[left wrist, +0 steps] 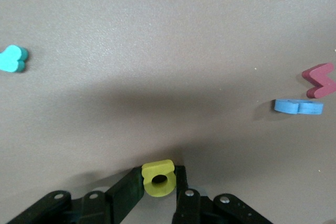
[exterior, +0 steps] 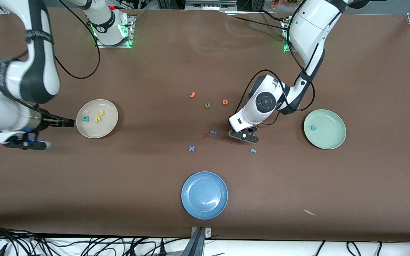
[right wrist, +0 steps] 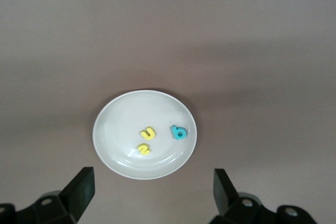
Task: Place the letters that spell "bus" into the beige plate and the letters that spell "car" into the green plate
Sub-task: 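Place the a on the green plate while the right gripper returns to rest, then grasp the teal L-shaped letter with the left gripper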
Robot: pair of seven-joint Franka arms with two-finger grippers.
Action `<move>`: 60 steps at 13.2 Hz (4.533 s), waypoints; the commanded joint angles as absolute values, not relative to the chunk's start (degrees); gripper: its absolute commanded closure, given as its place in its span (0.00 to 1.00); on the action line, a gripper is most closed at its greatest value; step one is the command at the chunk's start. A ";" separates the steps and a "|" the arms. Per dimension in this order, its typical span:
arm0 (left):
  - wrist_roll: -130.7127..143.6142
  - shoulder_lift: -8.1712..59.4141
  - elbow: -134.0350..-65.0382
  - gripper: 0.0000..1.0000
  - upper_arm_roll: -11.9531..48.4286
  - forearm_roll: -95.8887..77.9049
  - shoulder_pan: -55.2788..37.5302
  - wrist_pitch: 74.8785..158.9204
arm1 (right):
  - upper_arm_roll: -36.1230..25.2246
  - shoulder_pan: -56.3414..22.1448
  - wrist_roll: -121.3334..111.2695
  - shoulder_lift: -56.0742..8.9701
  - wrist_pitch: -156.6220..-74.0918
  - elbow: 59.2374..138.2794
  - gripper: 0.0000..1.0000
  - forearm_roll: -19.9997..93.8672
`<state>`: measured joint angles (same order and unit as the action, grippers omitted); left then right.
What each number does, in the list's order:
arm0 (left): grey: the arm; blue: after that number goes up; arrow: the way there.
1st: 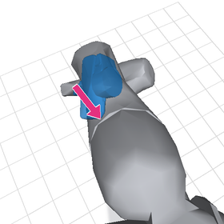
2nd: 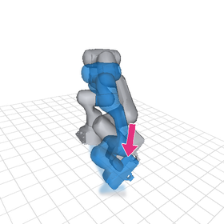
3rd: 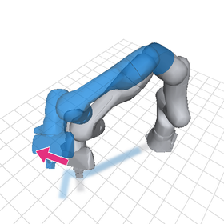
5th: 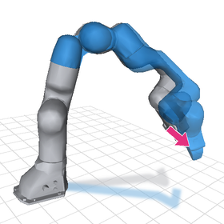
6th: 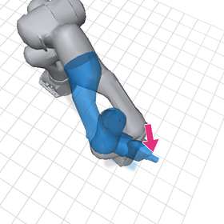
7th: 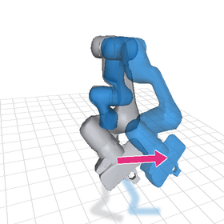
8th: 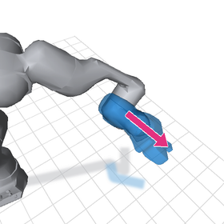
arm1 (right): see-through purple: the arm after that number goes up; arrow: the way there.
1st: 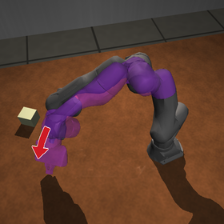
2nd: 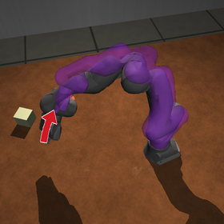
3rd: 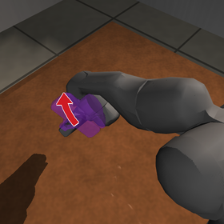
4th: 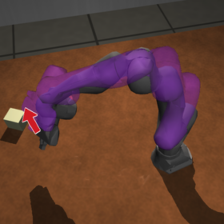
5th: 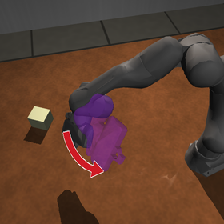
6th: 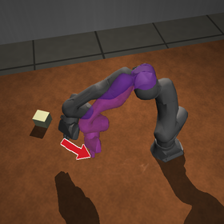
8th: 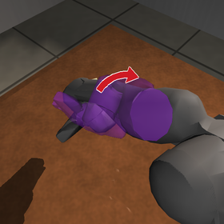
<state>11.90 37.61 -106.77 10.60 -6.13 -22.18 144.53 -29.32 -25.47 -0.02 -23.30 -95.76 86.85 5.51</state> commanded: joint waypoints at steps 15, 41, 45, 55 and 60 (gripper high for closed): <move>-20.53 23.47 -112.04 0.94 3.10 -4.92 -4.66 124.63 | -20.01 -17.36 -0.61 -23.64 -84.82 71.72 0.00 5.54; -7.56 34.71 -102.04 0.38 6.15 -17.76 -15.29 139.73 | -1.23 -2.46 5.45 -14.06 -89.38 82.79 0.00 -0.70; -7.74 38.14 -98.62 0.38 5.98 -15.31 -17.84 142.12 | -1.23 -2.55 5.89 -14.41 -89.47 82.79 0.00 -0.70; -7.91 40.87 -98.44 0.37 4.83 -11.78 -18.28 144.32 | -1.23 -2.55 5.98 -14.41 -89.65 82.79 0.00 -0.62; -7.65 42.62 -97.29 0.38 3.96 -11.78 -19.42 146.42 | -1.23 -2.46 5.63 -14.50 -89.65 82.79 0.00 -0.62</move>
<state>-7.62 40.88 -99.20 5.10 -13.21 -18.25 145.38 -1.87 -2.88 4.94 -15.43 -88.95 81.61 -0.48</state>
